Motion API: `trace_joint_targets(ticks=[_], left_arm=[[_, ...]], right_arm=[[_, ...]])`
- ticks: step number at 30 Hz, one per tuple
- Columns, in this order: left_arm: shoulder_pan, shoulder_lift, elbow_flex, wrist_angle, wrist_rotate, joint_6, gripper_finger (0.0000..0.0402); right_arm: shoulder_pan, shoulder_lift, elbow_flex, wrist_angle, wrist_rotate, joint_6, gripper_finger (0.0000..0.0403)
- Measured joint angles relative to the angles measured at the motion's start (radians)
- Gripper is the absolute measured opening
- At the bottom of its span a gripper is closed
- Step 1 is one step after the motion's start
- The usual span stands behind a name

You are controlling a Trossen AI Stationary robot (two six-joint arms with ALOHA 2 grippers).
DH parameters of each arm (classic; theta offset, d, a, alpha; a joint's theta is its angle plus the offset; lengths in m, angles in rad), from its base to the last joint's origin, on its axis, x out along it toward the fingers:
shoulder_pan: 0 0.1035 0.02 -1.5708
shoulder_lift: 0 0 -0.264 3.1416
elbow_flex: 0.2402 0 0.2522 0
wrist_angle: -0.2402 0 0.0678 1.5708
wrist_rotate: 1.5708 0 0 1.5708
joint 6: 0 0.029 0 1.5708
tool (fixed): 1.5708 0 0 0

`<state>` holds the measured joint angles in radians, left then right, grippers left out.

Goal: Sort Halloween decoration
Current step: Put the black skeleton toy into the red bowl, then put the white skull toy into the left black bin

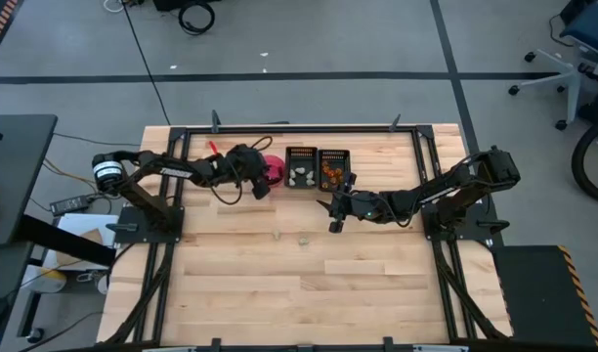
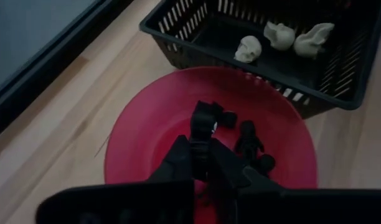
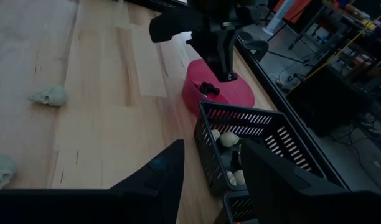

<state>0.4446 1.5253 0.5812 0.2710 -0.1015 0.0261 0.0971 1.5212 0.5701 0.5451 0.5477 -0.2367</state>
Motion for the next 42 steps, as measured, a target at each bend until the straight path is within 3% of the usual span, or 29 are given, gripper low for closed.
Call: trace_joint_targets(ticks=[14,21,30,36,42], left_arm=[[-0.026,0.000,0.001,0.040,-0.011,0.002,0.0159],[-0.148,0.000,0.002,0.085,-0.009,0.208,0.0161],[-0.299,0.000,0.002,0.034,-0.036,0.319,0.0160],[-0.360,-0.001,0.002,0.010,0.139,0.252,0.0160],[-0.372,0.012,0.002,0.037,0.435,0.157,0.0160]], right_arm=[[0.000,0.000,0.000,-0.001,0.000,0.000,0.0162],[0.000,0.000,0.000,-0.004,0.000,0.000,0.0162],[0.000,0.000,0.000,-0.007,0.000,0.000,0.0162],[0.000,0.000,0.000,-0.007,0.000,0.001,0.0162],[0.000,0.000,0.000,-0.007,0.000,0.001,0.0162]])
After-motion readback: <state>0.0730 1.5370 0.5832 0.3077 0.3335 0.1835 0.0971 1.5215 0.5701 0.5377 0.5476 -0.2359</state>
